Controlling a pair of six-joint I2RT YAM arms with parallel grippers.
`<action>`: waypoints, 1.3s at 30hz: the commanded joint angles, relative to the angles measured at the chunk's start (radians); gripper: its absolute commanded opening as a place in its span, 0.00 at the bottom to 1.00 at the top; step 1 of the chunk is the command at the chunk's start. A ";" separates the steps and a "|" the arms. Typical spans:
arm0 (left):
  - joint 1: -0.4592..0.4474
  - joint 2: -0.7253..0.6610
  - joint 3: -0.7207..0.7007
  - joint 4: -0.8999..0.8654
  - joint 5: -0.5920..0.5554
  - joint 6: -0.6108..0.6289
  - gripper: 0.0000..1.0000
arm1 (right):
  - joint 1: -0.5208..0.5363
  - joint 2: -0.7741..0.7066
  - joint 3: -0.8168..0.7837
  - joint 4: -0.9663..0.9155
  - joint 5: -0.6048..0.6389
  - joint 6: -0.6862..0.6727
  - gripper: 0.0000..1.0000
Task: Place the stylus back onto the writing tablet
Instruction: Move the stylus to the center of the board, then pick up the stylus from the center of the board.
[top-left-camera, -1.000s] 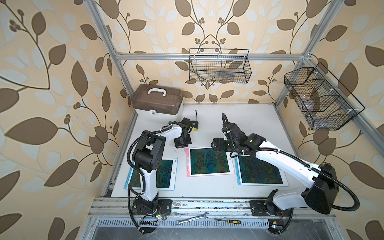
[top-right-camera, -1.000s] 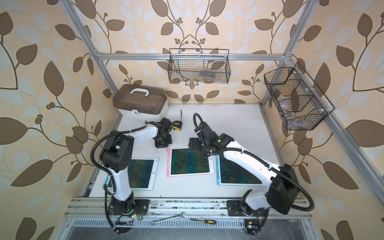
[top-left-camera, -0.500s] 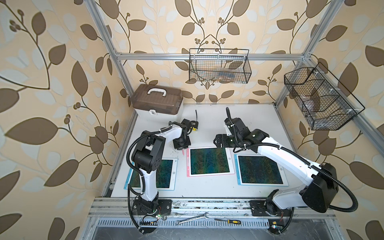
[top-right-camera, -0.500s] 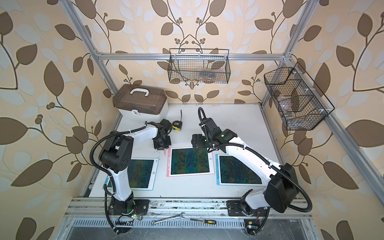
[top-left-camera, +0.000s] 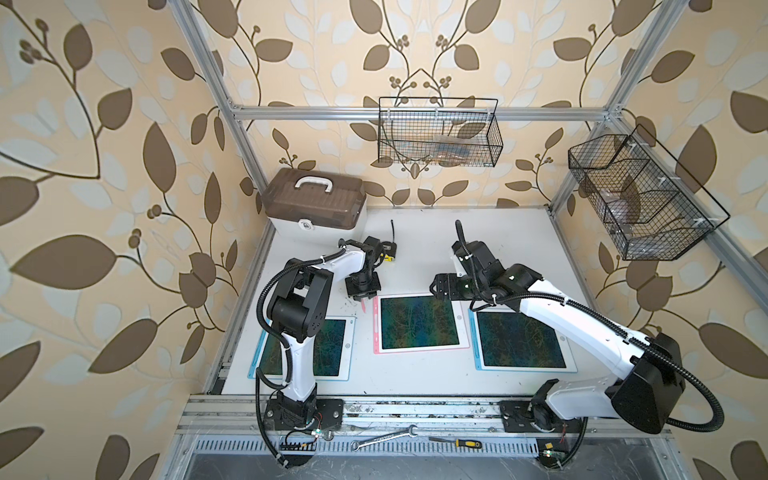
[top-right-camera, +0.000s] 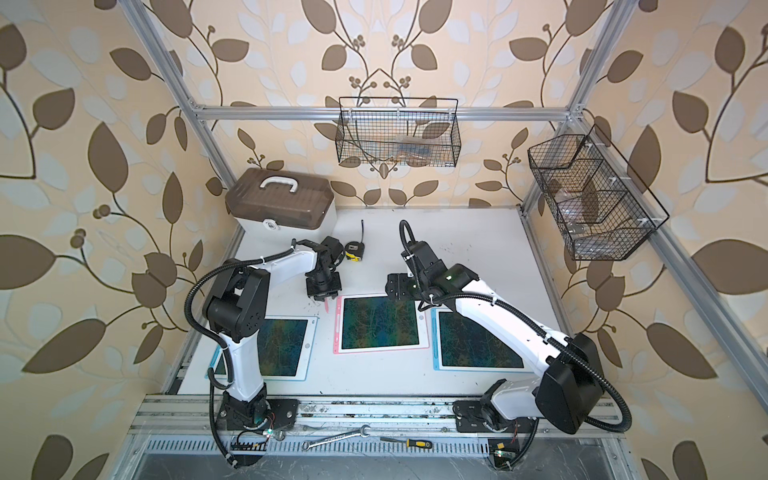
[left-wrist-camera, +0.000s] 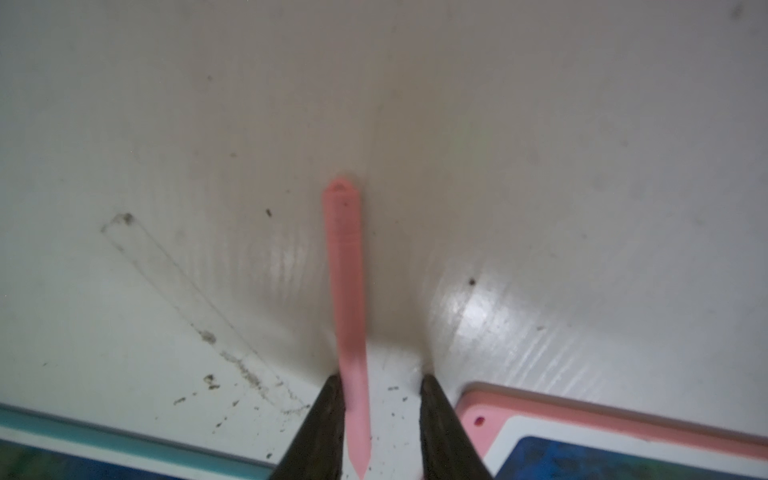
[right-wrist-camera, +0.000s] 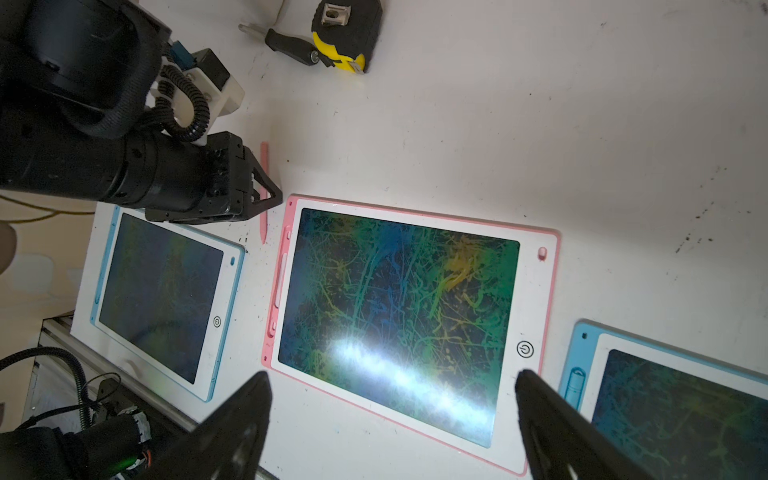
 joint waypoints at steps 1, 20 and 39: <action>0.029 0.048 0.008 -0.009 -0.001 0.028 0.32 | 0.011 -0.022 -0.022 0.000 0.018 0.018 0.92; 0.041 0.076 -0.004 0.021 0.026 0.039 0.16 | -0.009 0.040 0.009 0.025 -0.009 0.005 0.92; 0.040 0.055 0.004 0.008 0.032 0.050 0.07 | -0.028 0.071 0.024 0.033 -0.033 -0.011 0.91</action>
